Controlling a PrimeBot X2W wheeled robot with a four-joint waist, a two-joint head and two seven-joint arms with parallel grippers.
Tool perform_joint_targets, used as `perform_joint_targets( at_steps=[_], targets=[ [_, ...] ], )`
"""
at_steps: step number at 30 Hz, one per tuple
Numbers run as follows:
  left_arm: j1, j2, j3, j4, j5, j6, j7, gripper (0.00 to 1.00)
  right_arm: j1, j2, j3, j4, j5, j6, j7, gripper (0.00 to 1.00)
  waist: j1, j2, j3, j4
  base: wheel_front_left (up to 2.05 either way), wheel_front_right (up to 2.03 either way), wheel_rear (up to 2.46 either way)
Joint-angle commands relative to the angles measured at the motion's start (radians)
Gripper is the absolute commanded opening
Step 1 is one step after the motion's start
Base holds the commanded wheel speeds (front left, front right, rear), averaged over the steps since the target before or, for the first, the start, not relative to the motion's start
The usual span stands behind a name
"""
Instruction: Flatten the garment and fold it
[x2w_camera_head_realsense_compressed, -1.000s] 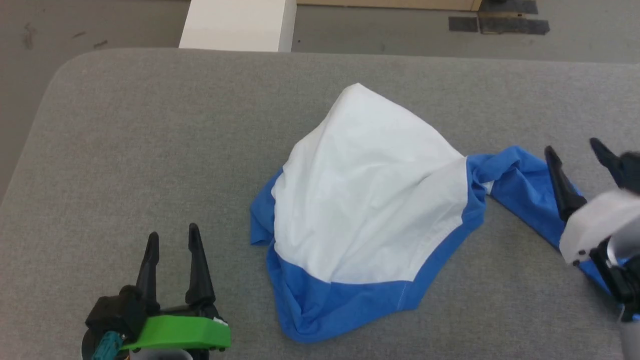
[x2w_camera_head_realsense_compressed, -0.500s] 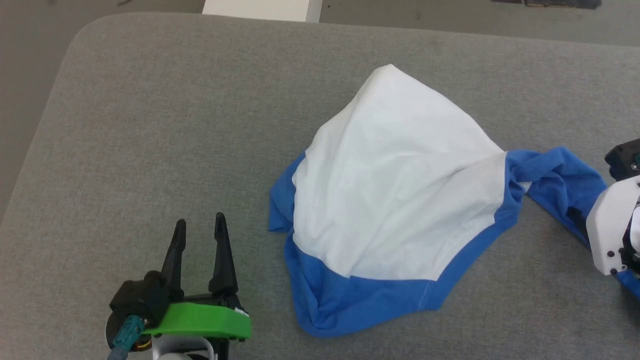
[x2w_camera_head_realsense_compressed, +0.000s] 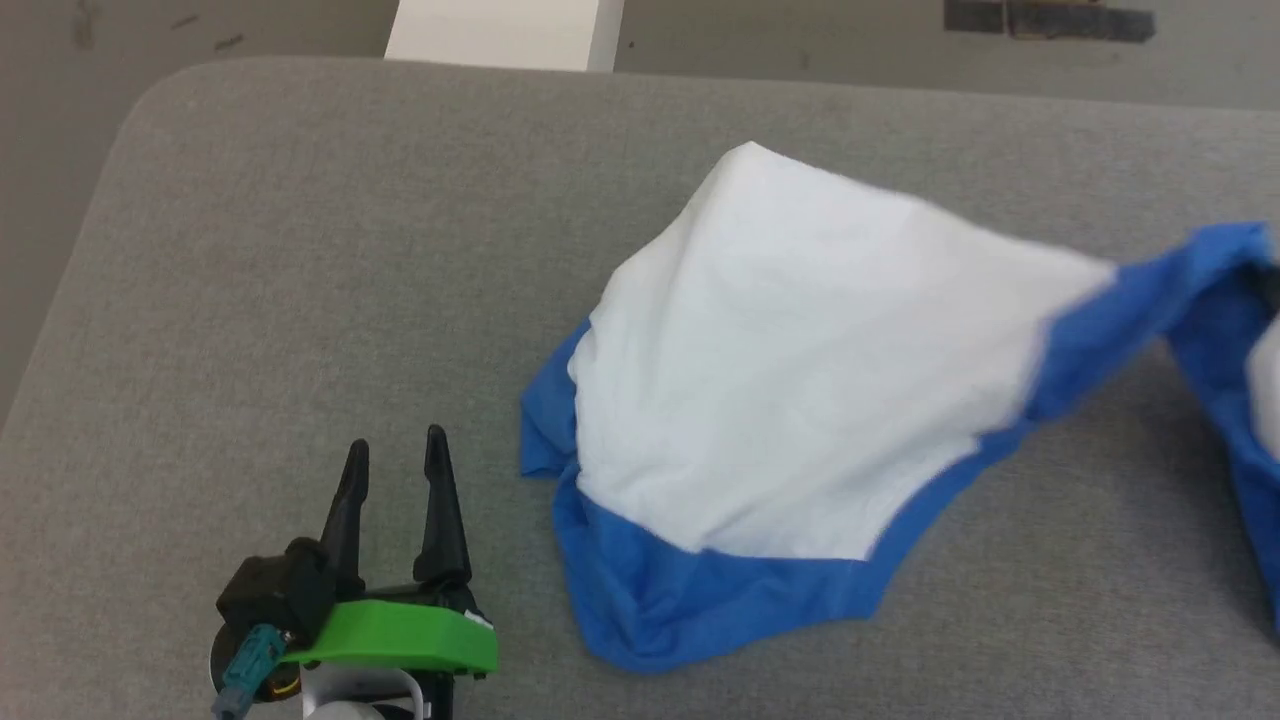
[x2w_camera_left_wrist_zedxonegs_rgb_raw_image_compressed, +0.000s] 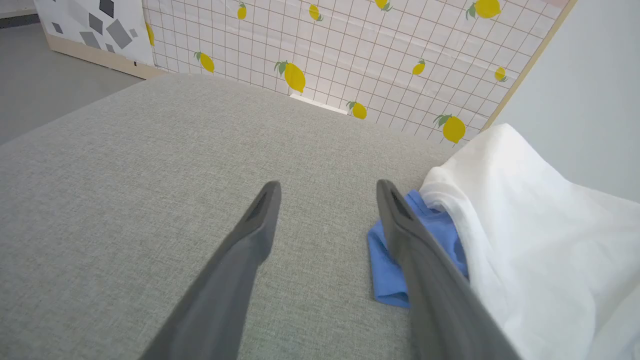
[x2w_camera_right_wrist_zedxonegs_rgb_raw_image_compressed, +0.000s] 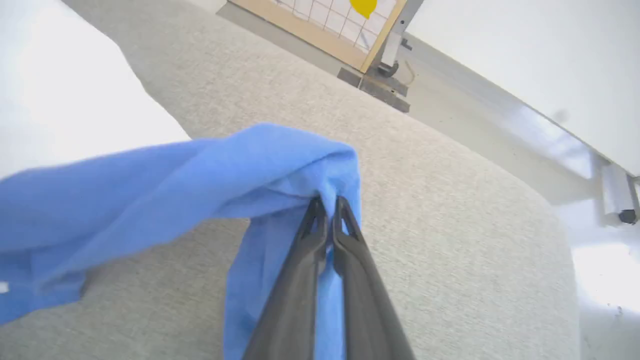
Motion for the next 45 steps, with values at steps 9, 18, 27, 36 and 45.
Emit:
perform_joint_targets(
  at_steps=[9,18,27,36,45],
  targets=[
    [0.032,-0.003,0.008,0.013,-0.012,-0.009,-0.005,1.00,0.282,-0.101,-0.308,0.108,-0.097,-0.002,-0.084,0.00,-0.0001,0.0000,-0.049,-0.047,0.00,0.00,0.00],
    [0.031,-0.003,0.009,0.044,0.000,-0.024,-0.005,1.00,0.382,0.072,-0.392,0.149,-0.144,-0.002,-0.187,1.00,-0.0001,0.0000,-0.052,-0.066,0.00,0.00,0.00],
    [0.032,-0.003,0.011,0.045,0.011,-0.030,-0.005,1.00,0.340,0.225,-0.439,-0.122,-0.189,-0.002,-0.311,1.00,-0.0001,0.0000,-0.074,-0.081,0.00,0.00,0.00],
    [0.051,-0.003,0.016,-0.008,0.020,-0.036,-0.005,1.00,0.480,0.526,-0.368,-0.443,-0.323,-0.002,-0.513,1.00,-0.0001,0.0000,-0.096,-0.103,0.00,0.00,0.00],
    [0.072,-0.001,-0.004,0.012,0.026,-0.024,-0.004,1.00,0.573,0.576,-0.289,-0.374,-0.241,-0.002,-0.709,1.00,-0.0001,0.0000,-0.138,-0.133,0.00,0.00,0.00]
  ],
)
